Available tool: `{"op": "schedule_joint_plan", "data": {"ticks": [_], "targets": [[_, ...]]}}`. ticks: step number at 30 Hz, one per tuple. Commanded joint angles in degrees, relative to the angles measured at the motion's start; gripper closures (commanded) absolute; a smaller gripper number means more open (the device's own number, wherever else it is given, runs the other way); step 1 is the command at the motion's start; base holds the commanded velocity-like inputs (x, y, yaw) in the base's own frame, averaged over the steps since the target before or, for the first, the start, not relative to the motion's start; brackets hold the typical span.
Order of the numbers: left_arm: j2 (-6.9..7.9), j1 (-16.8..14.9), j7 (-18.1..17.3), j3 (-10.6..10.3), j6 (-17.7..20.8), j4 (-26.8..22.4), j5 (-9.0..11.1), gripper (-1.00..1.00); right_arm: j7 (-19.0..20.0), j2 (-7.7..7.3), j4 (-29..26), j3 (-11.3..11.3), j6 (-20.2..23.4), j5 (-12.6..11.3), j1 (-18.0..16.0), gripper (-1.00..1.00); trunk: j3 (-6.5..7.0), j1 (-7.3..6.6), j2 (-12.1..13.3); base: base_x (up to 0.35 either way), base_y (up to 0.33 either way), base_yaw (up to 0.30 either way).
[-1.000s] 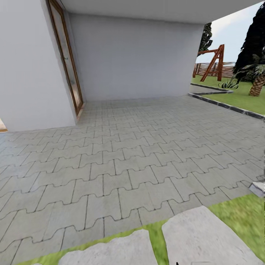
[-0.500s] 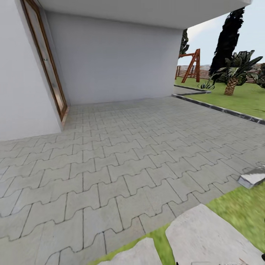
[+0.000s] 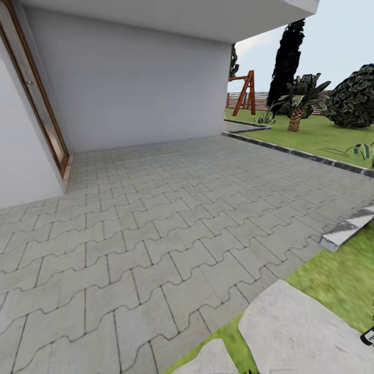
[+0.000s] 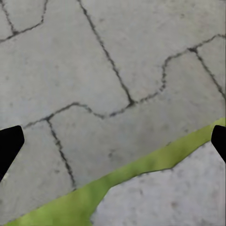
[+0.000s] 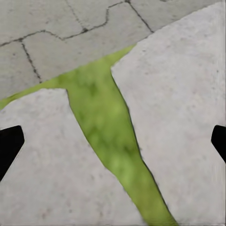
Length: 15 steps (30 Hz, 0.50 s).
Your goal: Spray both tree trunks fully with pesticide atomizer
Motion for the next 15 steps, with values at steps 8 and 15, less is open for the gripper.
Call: {"op": "schedule_joint_plan", "data": {"ticks": [8,15], "targets": [[-0.02,0.0,-0.1,0.2,-0.2,0.0,0.0,-1.00,0.0,0.00,0.0,0.0,-0.2,0.0,0.0,-1.00,-0.05,-0.01,0.0,0.001,0.266,-0.263],[-0.01,0.0,-0.1,0.2,-0.2,0.0,0.0,-1.00,0.0,0.00,0.1,0.0,-0.2,0.0,0.0,-1.00,-0.05,-0.01,0.0,0.000,0.034,-0.263]]}}
